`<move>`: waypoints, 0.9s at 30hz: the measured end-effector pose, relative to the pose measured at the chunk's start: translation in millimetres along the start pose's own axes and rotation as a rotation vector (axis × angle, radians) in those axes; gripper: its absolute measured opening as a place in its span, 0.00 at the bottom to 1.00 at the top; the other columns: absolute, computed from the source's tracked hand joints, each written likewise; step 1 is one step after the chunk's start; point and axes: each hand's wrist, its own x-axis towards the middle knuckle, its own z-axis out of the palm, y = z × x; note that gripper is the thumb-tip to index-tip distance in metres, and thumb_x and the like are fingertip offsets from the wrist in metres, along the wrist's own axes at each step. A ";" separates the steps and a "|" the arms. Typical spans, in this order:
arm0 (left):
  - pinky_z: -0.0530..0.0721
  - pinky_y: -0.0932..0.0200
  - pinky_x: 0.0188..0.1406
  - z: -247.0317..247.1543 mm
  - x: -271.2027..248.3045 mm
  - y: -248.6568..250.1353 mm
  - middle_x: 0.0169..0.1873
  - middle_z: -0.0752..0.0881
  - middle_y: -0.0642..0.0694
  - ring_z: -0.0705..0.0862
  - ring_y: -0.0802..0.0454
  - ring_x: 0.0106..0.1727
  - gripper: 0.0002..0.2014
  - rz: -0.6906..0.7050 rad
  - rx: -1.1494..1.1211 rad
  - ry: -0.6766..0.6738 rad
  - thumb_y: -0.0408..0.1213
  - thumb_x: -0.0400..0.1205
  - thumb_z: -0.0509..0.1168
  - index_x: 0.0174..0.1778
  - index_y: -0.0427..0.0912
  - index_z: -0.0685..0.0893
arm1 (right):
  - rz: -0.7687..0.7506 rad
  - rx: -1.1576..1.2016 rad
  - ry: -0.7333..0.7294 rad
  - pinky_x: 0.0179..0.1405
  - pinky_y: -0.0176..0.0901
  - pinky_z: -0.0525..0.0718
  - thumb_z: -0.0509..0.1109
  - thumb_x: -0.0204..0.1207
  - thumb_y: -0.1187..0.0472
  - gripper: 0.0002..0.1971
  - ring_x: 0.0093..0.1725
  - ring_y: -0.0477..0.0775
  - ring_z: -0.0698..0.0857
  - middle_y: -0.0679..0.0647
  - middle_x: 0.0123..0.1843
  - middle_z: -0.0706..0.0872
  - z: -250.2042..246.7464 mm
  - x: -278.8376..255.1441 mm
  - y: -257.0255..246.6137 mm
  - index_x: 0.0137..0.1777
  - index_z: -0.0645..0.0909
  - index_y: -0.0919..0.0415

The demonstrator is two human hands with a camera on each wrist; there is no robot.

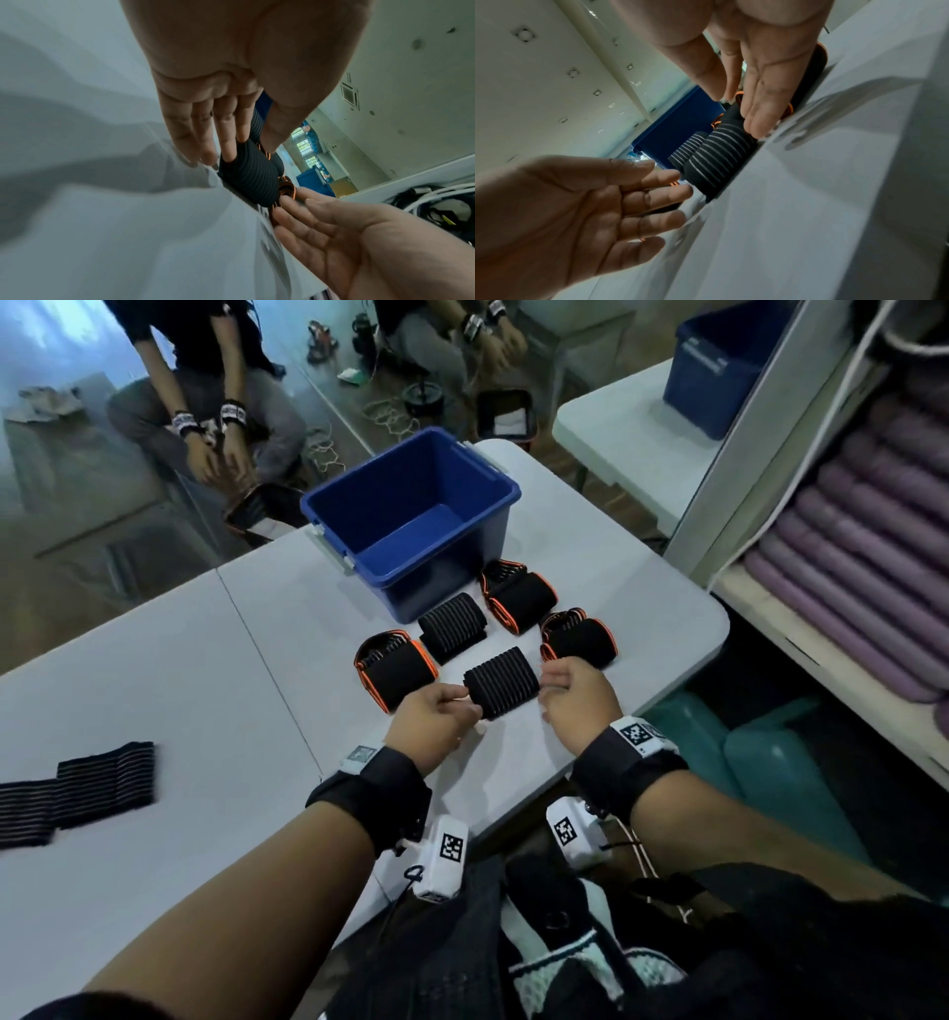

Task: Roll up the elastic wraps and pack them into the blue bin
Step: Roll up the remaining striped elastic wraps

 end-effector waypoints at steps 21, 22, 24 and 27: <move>0.83 0.57 0.36 -222.3 -104.9 -113.4 0.40 0.92 0.42 0.87 0.51 0.33 0.02 -0.081 -0.081 0.690 0.34 0.81 0.72 0.47 0.41 0.87 | -0.477 -0.394 -0.731 0.45 0.39 0.80 0.68 0.77 0.63 0.05 0.45 0.53 0.87 0.49 0.45 0.86 198.3 -68.6 -108.4 0.48 0.81 0.52; 0.83 0.57 0.37 -237.5 -112.0 -120.2 0.41 0.92 0.42 0.87 0.50 0.33 0.02 -0.087 -0.070 0.724 0.34 0.81 0.72 0.48 0.41 0.87 | -0.502 -0.417 -0.750 0.46 0.39 0.80 0.68 0.77 0.62 0.05 0.45 0.52 0.87 0.48 0.45 0.86 209.6 -74.2 -114.2 0.48 0.80 0.51; 0.84 0.57 0.39 -266.2 -122.4 -132.5 0.43 0.92 0.41 0.87 0.49 0.35 0.03 -0.102 -0.044 0.780 0.36 0.81 0.72 0.47 0.42 0.87 | -0.527 -0.453 -0.774 0.50 0.41 0.82 0.68 0.77 0.62 0.05 0.47 0.53 0.87 0.47 0.45 0.85 232.6 -83.0 -124.5 0.47 0.80 0.50; 0.88 0.49 0.47 -305.2 -129.6 -147.0 0.43 0.90 0.42 0.90 0.42 0.43 0.02 -0.117 -0.007 0.833 0.38 0.80 0.73 0.45 0.47 0.87 | -0.541 -0.507 -0.778 0.53 0.43 0.84 0.69 0.77 0.60 0.04 0.49 0.55 0.88 0.49 0.47 0.85 267.9 -90.2 -135.3 0.47 0.80 0.49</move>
